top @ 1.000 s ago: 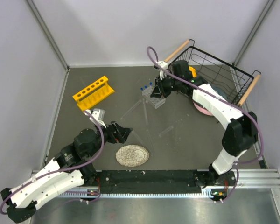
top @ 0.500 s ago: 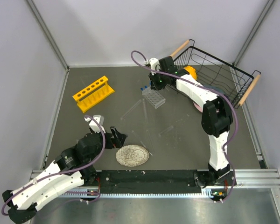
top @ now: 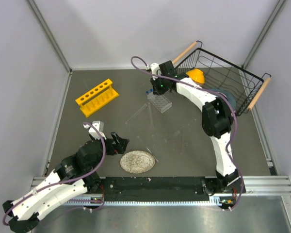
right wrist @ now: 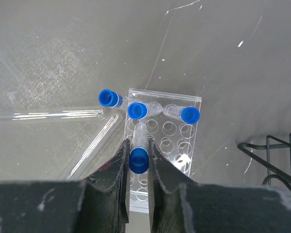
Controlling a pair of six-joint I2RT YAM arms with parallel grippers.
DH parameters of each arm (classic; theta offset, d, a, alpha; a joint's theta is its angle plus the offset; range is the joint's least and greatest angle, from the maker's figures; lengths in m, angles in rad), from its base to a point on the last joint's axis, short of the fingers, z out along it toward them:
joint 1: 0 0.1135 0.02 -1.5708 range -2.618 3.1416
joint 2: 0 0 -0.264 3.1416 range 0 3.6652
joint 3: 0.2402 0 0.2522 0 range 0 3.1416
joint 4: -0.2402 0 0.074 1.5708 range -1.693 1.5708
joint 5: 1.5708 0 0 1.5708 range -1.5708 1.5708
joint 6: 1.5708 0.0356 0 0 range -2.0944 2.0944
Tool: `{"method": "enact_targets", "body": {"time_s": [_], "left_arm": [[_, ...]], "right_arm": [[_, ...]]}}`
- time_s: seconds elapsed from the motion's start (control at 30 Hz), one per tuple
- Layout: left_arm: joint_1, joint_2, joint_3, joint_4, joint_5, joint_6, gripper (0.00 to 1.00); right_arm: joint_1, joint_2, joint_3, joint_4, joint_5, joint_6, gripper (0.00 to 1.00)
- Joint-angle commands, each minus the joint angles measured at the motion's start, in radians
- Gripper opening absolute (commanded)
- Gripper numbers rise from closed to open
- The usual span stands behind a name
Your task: Organize the chemistry lab equipment
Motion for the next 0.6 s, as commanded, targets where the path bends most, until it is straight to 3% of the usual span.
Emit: {"method": "enact_targets", "body": {"time_s": [0.0, 0.57], "left_arm": [[0.005, -0.008, -0.006, 0.002, -0.019, 0.001, 0.99], [0.005, -0.029, -0.012, -0.010, -0.019, -0.007, 0.99]], "right_arm": [[0.016, 0.015, 0.051, 0.011, 0.009, -0.010, 0.05], [0.038, 0.052, 0.054, 0.005, 0.027, -0.013, 0.05]]}}
